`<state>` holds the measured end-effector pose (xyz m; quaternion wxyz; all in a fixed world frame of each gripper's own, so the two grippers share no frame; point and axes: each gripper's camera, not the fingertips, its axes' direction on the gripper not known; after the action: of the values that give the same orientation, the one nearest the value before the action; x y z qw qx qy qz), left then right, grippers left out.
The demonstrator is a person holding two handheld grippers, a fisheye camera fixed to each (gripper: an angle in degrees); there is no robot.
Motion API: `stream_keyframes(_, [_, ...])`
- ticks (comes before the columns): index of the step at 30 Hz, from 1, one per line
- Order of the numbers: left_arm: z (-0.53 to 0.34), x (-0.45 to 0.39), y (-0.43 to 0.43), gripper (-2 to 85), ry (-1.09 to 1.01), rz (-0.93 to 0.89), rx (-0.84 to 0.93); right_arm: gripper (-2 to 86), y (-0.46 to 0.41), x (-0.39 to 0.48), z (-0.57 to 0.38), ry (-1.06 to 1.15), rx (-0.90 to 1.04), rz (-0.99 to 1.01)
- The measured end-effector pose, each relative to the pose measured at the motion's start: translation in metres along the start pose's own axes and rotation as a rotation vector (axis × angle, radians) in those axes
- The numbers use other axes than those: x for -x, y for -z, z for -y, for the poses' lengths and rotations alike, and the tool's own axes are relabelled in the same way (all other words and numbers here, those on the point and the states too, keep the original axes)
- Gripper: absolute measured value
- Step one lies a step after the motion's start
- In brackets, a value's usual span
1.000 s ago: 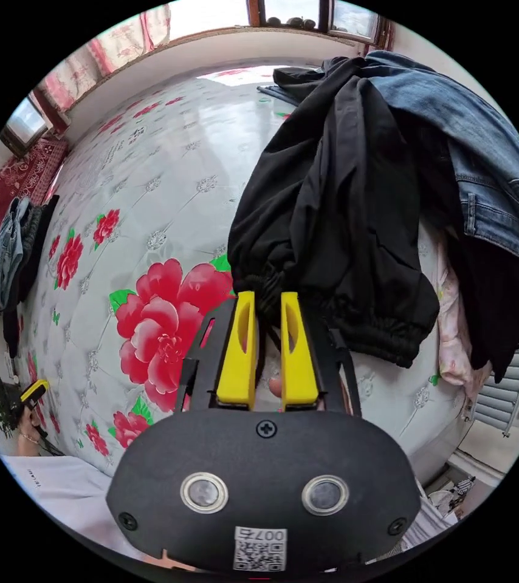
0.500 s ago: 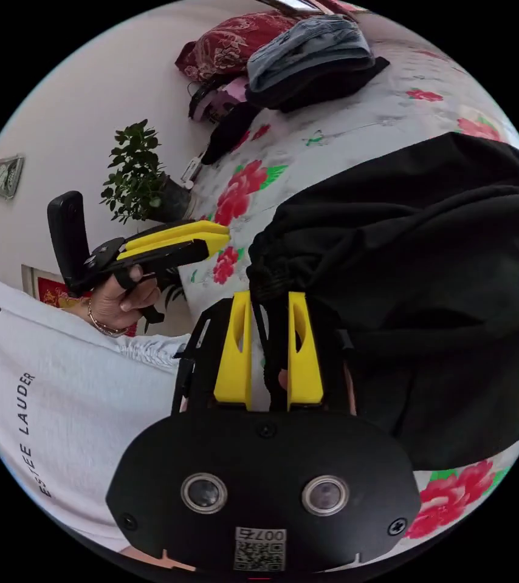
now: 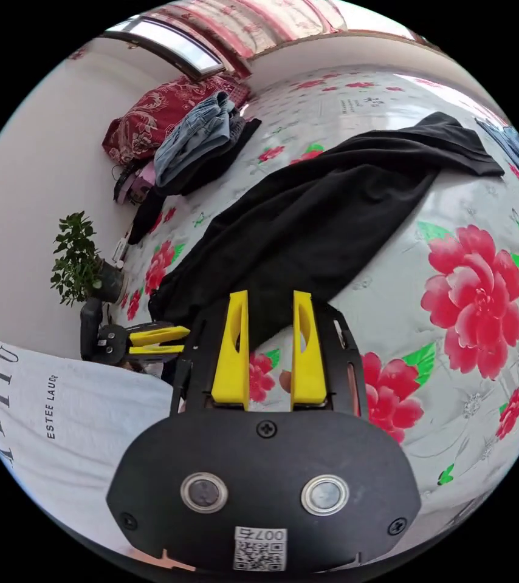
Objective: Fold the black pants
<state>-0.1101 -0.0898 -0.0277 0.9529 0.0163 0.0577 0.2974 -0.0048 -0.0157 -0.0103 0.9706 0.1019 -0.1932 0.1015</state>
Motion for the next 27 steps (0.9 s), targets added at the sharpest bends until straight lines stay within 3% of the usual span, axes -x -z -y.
stream_keyframes(4, [-0.006,0.037,0.002,0.0,0.058,0.095,0.039,7.6,0.018,-0.013,-0.010,-0.052,-0.040,-0.059])
stream_keyframes(8, [-0.049,0.128,0.009,-0.4,0.354,0.456,0.225,8.0,0.027,-0.030,-0.007,-0.142,-0.124,-0.081])
stream_keyframes(10, [-0.072,0.157,0.024,-0.2,0.468,0.525,0.269,8.3,0.030,-0.037,-0.002,-0.181,-0.168,-0.069])
stream_keyframes(15, [-0.128,0.179,0.089,4.0,0.790,0.311,-0.035,9.2,0.018,-0.047,0.027,-0.206,-0.169,-0.082])
stream_keyframes(17, [-0.132,0.174,0.087,5.6,0.839,0.260,-0.081,9.2,0.005,-0.038,0.036,-0.161,-0.123,-0.158])
stream_keyframes(20, [-0.119,0.165,0.057,6.5,0.813,0.250,0.000,7.6,-0.040,-0.028,0.049,-0.081,0.078,-0.316])
stream_keyframes(21, [-0.114,0.165,0.040,6.5,0.797,0.247,0.059,6.0,-0.047,-0.013,0.047,0.006,0.047,-0.488])
stream_keyframes(23, [-0.110,0.165,0.018,6.4,0.797,0.240,0.119,2.6,-0.063,0.005,0.052,0.172,0.127,-0.581])
stream_keyframes(25, [-0.111,0.163,0.018,5.8,0.790,0.264,0.057,1.3,-0.066,0.012,0.068,0.244,0.226,-0.531])
stream_keyframes(27, [-0.113,0.167,0.019,5.6,0.813,0.233,0.048,0.7,-0.026,0.023,0.100,0.281,0.080,-0.408])
